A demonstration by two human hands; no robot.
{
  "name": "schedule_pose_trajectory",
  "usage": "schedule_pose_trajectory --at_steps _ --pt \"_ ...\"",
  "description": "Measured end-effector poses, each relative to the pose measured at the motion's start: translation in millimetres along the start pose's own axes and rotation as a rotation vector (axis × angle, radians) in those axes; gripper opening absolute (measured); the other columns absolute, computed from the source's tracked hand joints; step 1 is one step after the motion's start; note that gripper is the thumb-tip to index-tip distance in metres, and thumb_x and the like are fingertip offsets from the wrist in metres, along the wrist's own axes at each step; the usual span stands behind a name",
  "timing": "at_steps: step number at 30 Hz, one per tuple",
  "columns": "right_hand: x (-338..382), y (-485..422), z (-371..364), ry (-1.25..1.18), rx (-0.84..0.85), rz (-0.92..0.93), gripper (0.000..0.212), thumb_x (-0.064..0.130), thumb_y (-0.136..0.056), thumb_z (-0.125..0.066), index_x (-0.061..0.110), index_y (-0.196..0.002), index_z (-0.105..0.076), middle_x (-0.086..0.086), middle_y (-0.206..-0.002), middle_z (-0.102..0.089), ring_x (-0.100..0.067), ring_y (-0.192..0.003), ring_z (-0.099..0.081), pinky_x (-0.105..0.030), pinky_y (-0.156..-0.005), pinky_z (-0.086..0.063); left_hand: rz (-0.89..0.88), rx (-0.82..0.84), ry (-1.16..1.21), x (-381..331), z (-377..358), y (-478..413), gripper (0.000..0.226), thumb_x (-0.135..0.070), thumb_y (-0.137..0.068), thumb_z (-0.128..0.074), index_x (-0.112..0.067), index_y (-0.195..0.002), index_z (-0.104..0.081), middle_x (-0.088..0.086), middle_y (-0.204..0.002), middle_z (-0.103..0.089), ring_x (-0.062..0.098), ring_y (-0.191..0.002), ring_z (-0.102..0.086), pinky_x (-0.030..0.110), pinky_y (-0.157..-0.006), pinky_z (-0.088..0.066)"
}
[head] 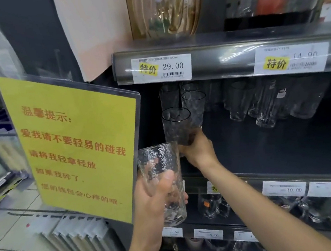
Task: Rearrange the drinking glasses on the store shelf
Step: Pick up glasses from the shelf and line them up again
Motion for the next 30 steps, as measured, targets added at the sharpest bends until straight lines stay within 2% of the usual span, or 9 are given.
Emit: schedule_pose_trajectory --at_steps 3,6,8,12,16,18,21,25,30 --pt "-3.2 -11.5 -9.5 0.051 -0.007 -0.028 0.048 0.032 -0.076 -0.084 0.014 -0.111 -0.056 -0.003 -0.111 -0.067 -0.019 -0.101 -0.062 -0.031 -0.082 -0.051 0.006 0.024 0.004 1.7 3.4 -2.0 0.086 -0.062 -0.06 -0.071 -0.02 -0.132 -0.047 0.017 -0.083 -0.075 0.035 -0.074 -0.073 0.045 -0.074 -0.06" --pt "-2.9 -21.9 -15.3 0.064 -0.015 -0.039 0.046 0.032 -0.079 -0.08 0.009 -0.113 -0.059 -0.007 -0.11 -0.068 -0.016 -0.094 -0.057 -0.025 -0.075 -0.044 0.029 0.019 0.009 0.0 4.0 -2.0 0.074 -0.06 -0.059 -0.072 -0.03 -0.124 -0.051 0.015 -0.088 -0.075 0.035 -0.074 -0.074 0.043 -0.07 -0.061" --pt "-1.1 -27.4 -17.7 0.045 -0.037 -0.051 0.046 0.031 -0.079 -0.081 0.008 -0.114 -0.061 -0.007 -0.11 -0.067 -0.02 -0.098 -0.061 -0.024 -0.077 -0.045 0.045 0.013 0.021 0.5 3.6 -3.3 0.064 -0.057 -0.06 -0.073 -0.03 -0.115 -0.055 0.016 -0.089 -0.074 0.036 -0.073 -0.073 0.041 -0.068 -0.062" --pt "1.0 -35.1 -20.5 0.014 -0.075 -0.086 0.04 0.024 -0.082 -0.081 0.006 -0.113 -0.062 -0.004 -0.102 -0.06 -0.017 -0.093 -0.057 -0.023 -0.077 -0.045 0.052 -0.003 0.031 1.3 4.1 -5.9 0.063 -0.06 -0.055 -0.072 -0.032 -0.109 -0.058 0.018 -0.088 -0.074 0.037 -0.073 -0.073 0.04 -0.065 -0.061" --pt "1.4 -43.6 -28.9 0.045 -0.132 -0.071 0.033 0.022 -0.082 -0.08 0.005 -0.107 -0.067 -0.012 -0.108 -0.069 -0.028 -0.102 -0.064 -0.033 -0.086 -0.053 0.051 -0.006 0.043 7.6 9.3 -10.5 0.092 -0.061 -0.057 -0.072 -0.014 -0.133 -0.05 0.019 -0.093 -0.074 0.037 -0.073 -0.073 0.037 -0.062 -0.059" --pt "2.7 -46.7 -34.1 0.051 -0.146 -0.071 0.032 0.022 -0.082 -0.079 0.006 -0.108 -0.069 -0.014 -0.108 -0.071 -0.029 -0.105 -0.066 -0.037 -0.089 -0.054 0.062 -0.001 0.043 10.6 11.7 -12.1 0.097 -0.062 -0.057 -0.072 -0.012 -0.137 -0.046 0.021 -0.096 -0.073 0.037 -0.074 -0.073 0.037 -0.064 -0.059" --pt "2.2 -49.3 -38.9 0.028 -0.164 -0.086 0.034 0.021 -0.084 -0.078 0.005 -0.111 -0.067 -0.016 -0.109 -0.071 -0.03 -0.106 -0.065 -0.036 -0.09 -0.053 0.059 0.006 0.052 11.5 11.8 -14.3 0.095 -0.062 -0.057 -0.073 -0.009 -0.133 -0.05 0.022 -0.096 -0.072 0.038 -0.074 -0.073 0.039 -0.065 -0.059" --pt "-0.7 -54.1 -41.0 0.001 -0.188 -0.109 0.038 0.022 -0.086 -0.076 0.004 -0.116 -0.06 -0.017 -0.113 -0.067 -0.032 -0.108 -0.062 -0.035 -0.09 -0.05 0.048 0.016 0.056 12.2 7.7 -18.1 0.085 -0.06 -0.058 -0.073 -0.014 -0.126 -0.053 0.017 -0.092 -0.074 0.038 -0.075 -0.073 0.05 -0.075 -0.059" --pt "-2.0 -60.2 -40.9 0.014 -0.221 -0.136 0.029 0.021 -0.088 -0.073 0.007 -0.109 -0.062 -0.018 -0.113 -0.066 -0.034 -0.11 -0.061 -0.035 -0.092 -0.049 0.054 0.031 0.051 16.4 6.5 -19.2 0.08 -0.065 -0.056 -0.077 -0.021 -0.12 -0.058 0.019 -0.099 -0.073 0.036 -0.083 -0.073 0.051 -0.079 -0.059"
Point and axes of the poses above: each hand's wrist, its own y-axis away from the middle knuckle, its own z-axis out of the back of the hand, x = y × z, the point moved 2 cm from there along -y, towards the middle knuckle
